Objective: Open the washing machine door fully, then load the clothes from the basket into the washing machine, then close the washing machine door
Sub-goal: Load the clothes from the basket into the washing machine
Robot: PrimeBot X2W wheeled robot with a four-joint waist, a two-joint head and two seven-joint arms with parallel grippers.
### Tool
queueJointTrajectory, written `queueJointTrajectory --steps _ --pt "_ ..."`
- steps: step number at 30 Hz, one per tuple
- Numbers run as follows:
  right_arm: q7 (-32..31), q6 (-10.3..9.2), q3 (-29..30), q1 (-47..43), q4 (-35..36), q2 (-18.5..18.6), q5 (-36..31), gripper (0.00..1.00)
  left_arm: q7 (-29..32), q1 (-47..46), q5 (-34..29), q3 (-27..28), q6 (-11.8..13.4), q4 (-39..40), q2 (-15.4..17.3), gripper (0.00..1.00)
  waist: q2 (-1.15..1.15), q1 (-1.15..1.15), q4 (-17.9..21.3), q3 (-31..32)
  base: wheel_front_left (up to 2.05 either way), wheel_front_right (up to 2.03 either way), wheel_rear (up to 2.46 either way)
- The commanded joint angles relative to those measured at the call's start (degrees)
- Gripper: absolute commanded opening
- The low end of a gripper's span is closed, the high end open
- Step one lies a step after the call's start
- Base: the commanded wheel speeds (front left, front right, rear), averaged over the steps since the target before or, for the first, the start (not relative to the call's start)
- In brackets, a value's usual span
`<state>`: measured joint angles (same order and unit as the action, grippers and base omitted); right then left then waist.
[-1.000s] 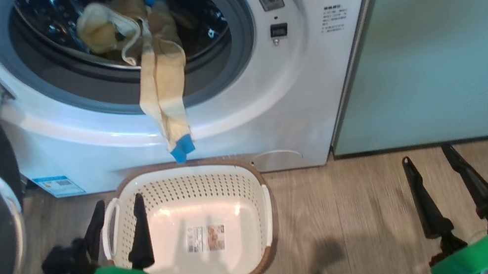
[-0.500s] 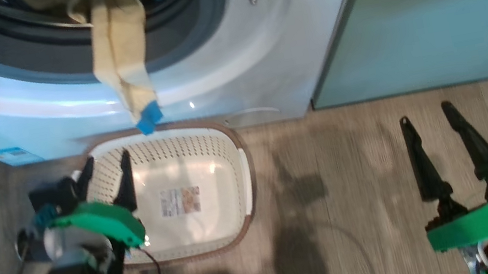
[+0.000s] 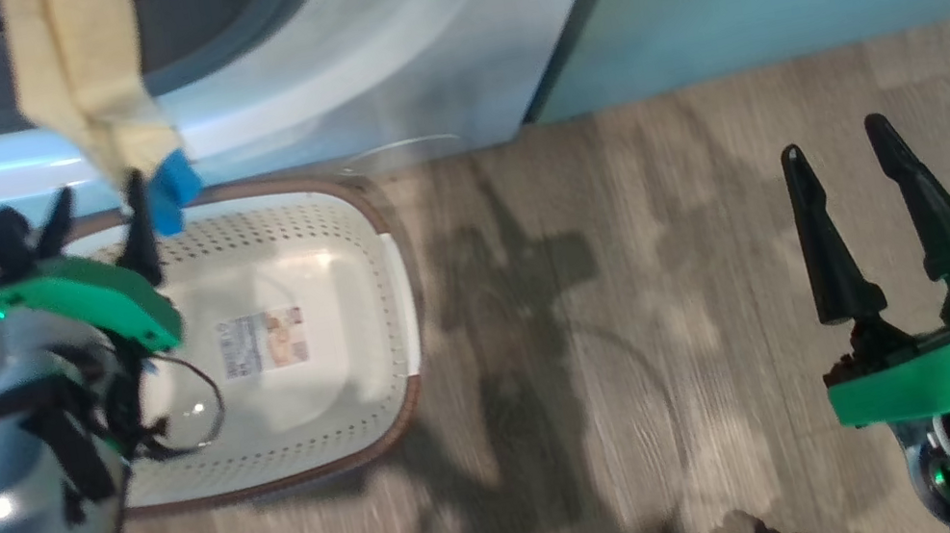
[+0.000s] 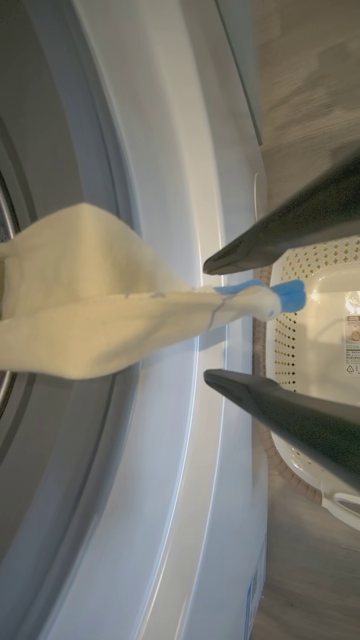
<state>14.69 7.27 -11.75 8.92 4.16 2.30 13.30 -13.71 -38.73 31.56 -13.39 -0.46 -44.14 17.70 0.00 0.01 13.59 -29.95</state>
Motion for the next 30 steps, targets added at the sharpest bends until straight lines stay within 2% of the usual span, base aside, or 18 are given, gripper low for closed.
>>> queueJointTrajectory --steps 1,3,4,6,13,21,26,30 --pt "0.3 0.22 -1.4 1.0 2.0 0.6 0.6 1.00 -0.5 -2.0 0.7 2.0 -0.5 -0.2 3.1 1.00 0.00 -0.01 1.6 -1.6 0.00 0.00 0.00" --pt "0.3 0.22 -1.6 1.3 2.1 0.6 1.1 1.00 -0.4 -3.9 0.8 2.1 -1.0 -2.1 3.6 1.00 0.00 -0.01 2.1 -2.2 0.00 0.00 0.00" --pt "0.3 0.22 -1.6 1.5 2.1 0.6 1.3 1.00 -0.4 -4.7 0.9 2.2 -1.2 -3.0 3.8 0.83 0.00 -0.01 2.4 -2.4 0.00 0.00 0.00" --pt "0.3 0.22 -1.7 1.7 2.1 0.6 1.7 1.00 -0.4 -6.1 1.1 2.3 -1.7 -4.9 4.1 0.00 0.00 -0.01 2.7 -2.7 0.00 0.00 0.00" --pt "0.3 0.22 -1.3 1.7 2.0 0.6 2.1 1.00 -0.7 -8.3 1.1 1.6 -3.0 -8.8 3.8 0.00 0.00 -0.01 2.6 -2.5 0.00 0.00 0.00" --pt "0.3 0.22 -0.5 1.1 2.0 0.6 1.0 1.00 -0.9 -6.9 1.1 0.3 -4.4 -8.7 2.1 0.00 0.00 -0.01 0.0 -0.8 0.00 0.00 0.00" --pt "0.3 0.22 -0.1 0.3 1.8 0.6 0.2 1.00 0.8 -5.7 1.0 -0.9 -4.9 -4.9 2.8 0.00 0.00 -0.01 -1.8 0.4 0.00 0.00 0.00" --pt "0.3 0.22 0.0 -0.6 1.7 0.6 -0.1 1.00 4.8 -5.1 0.8 -1.0 -4.0 3.4 5.8 0.00 0.00 -0.01 -2.7 1.5 0.00 0.00 0.00"
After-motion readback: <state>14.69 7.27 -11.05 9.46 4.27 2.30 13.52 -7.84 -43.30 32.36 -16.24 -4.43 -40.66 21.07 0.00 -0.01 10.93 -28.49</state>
